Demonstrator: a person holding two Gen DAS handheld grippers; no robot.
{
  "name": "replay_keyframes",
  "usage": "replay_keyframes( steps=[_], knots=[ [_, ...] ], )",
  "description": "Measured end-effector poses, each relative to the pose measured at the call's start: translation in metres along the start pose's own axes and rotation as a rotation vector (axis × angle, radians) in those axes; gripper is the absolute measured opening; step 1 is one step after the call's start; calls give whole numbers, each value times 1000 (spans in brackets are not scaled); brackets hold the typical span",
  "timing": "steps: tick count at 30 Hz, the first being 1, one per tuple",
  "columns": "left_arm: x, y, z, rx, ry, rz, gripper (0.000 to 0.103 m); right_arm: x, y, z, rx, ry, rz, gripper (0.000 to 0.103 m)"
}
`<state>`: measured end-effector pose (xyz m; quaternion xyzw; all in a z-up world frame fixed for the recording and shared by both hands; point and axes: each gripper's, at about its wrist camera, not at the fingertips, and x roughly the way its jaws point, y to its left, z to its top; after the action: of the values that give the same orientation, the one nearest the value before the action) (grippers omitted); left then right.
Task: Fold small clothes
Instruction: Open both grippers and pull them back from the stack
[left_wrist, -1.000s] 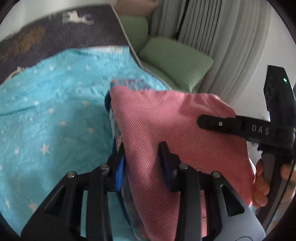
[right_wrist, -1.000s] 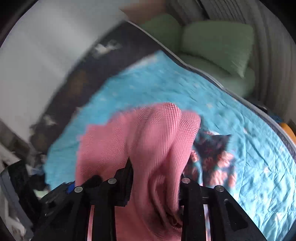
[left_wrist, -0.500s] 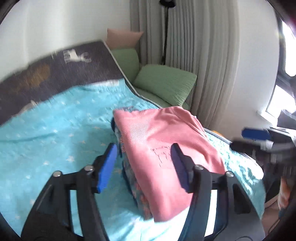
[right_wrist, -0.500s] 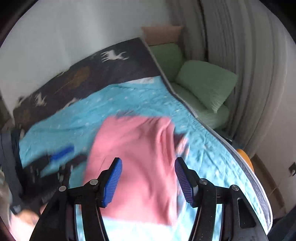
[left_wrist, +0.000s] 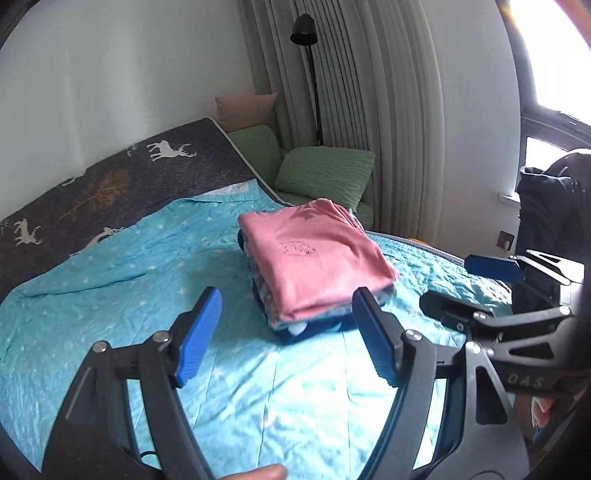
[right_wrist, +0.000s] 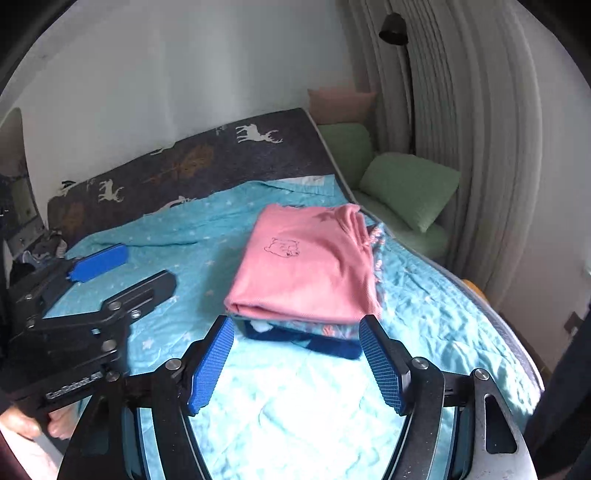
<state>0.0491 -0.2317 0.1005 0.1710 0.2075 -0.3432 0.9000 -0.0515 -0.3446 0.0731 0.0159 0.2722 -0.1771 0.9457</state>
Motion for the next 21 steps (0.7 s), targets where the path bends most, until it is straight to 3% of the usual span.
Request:
replay_keyframes(
  steps=[12, 21],
  knots=[
    [-90, -6, -11, -11, -86, 17, 74, -73, 19, -23, 12, -79, 23, 80],
    [-161, -5, 18, 8, -177, 109, 78, -110, 20, -33, 38, -142, 81, 82]
  ],
)
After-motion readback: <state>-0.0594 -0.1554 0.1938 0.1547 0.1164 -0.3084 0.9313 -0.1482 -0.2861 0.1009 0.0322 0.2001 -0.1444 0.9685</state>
